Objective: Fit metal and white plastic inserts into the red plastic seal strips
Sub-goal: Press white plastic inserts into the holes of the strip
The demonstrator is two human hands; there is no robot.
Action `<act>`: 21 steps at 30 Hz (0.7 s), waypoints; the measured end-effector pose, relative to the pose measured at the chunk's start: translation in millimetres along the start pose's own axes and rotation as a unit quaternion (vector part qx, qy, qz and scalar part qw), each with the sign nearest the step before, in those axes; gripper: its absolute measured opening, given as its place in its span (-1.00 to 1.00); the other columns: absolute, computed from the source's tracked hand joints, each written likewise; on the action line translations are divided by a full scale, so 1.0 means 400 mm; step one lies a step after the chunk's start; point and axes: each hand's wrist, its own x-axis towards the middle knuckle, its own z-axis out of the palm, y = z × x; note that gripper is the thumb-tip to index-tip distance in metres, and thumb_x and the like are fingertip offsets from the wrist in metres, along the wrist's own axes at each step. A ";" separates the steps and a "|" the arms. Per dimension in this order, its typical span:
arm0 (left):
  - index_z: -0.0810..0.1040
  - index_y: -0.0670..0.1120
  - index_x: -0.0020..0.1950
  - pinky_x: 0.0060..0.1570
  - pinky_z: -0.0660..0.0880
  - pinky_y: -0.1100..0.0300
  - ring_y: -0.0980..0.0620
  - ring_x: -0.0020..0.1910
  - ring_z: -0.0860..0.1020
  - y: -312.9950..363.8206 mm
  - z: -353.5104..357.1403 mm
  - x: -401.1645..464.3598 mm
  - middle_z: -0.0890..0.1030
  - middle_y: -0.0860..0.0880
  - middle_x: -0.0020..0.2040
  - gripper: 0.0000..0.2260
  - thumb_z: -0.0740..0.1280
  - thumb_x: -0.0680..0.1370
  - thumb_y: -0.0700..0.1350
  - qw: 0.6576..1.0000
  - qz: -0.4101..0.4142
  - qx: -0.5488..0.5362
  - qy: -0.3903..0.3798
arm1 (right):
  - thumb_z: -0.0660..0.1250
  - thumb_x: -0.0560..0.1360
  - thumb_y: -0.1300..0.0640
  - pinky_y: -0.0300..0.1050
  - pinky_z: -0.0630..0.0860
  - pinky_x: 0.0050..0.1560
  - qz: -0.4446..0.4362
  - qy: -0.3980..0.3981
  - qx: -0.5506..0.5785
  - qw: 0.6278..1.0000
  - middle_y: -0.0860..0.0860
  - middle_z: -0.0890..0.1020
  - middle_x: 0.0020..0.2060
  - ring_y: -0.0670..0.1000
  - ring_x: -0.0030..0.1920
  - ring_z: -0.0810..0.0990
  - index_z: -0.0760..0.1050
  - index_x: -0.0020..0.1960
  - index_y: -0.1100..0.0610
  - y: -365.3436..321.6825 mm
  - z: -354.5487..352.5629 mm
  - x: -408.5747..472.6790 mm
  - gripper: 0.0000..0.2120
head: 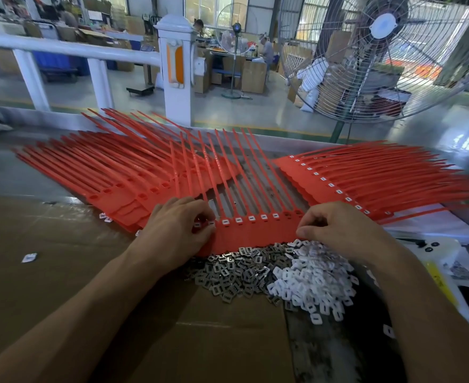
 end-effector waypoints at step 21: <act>0.56 0.19 0.16 0.30 0.30 0.08 0.14 0.17 0.42 -0.007 -0.001 -0.002 0.52 0.21 0.12 -0.82 0.33 0.58 0.16 1.000 0.001 0.000 0.001 | 0.51 0.49 0.09 -0.19 0.52 -0.32 0.027 -0.016 0.005 1.000 -0.17 0.70 -0.31 -0.15 -0.34 0.65 0.63 -0.19 -0.03 -0.011 0.023 0.002 -0.89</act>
